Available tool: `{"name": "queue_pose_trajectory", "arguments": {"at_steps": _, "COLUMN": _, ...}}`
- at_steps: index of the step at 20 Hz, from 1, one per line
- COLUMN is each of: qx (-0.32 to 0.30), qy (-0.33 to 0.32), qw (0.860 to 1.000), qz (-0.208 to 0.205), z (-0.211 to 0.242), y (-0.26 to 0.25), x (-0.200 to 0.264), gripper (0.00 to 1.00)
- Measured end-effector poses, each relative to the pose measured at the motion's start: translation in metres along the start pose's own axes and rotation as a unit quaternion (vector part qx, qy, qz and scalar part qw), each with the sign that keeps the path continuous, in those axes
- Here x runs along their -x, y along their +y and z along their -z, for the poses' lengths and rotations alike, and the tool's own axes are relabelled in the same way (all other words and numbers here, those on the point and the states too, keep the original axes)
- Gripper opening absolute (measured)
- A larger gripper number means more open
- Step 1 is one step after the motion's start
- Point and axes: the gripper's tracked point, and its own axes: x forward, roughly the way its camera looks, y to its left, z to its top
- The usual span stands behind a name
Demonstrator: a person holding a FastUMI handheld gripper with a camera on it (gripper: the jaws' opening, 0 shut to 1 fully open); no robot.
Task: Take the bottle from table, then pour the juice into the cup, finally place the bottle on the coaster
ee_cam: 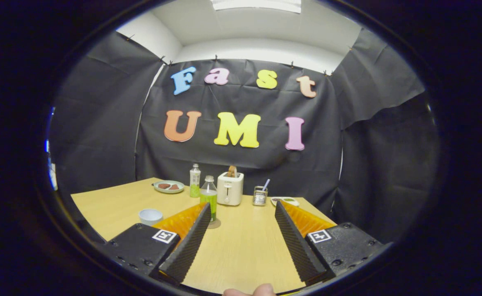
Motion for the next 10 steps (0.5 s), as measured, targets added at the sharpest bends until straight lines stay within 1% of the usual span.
{"name": "queue_pose_trajectory", "arguments": {"at_steps": 4, "qx": 0.001, "qy": -0.004, "qw": 1.000, "qz": 0.013, "z": 0.001, "y": -0.011, "x": 0.032, "gripper": 1.00}}
{"name": "queue_pose_trajectory", "arguments": {"at_steps": 6, "qx": -0.004, "qy": -0.009, "qw": 1.000, "qz": 0.004, "z": 0.002, "y": -0.004, "x": 0.044, "gripper": 1.00}}
{"name": "queue_pose_trajectory", "arguments": {"at_steps": 10, "qx": 0.000, "qy": -0.016, "qw": 1.000, "qz": -0.003, "z": 0.007, "y": 0.008, "x": 0.050, "gripper": 1.00}}
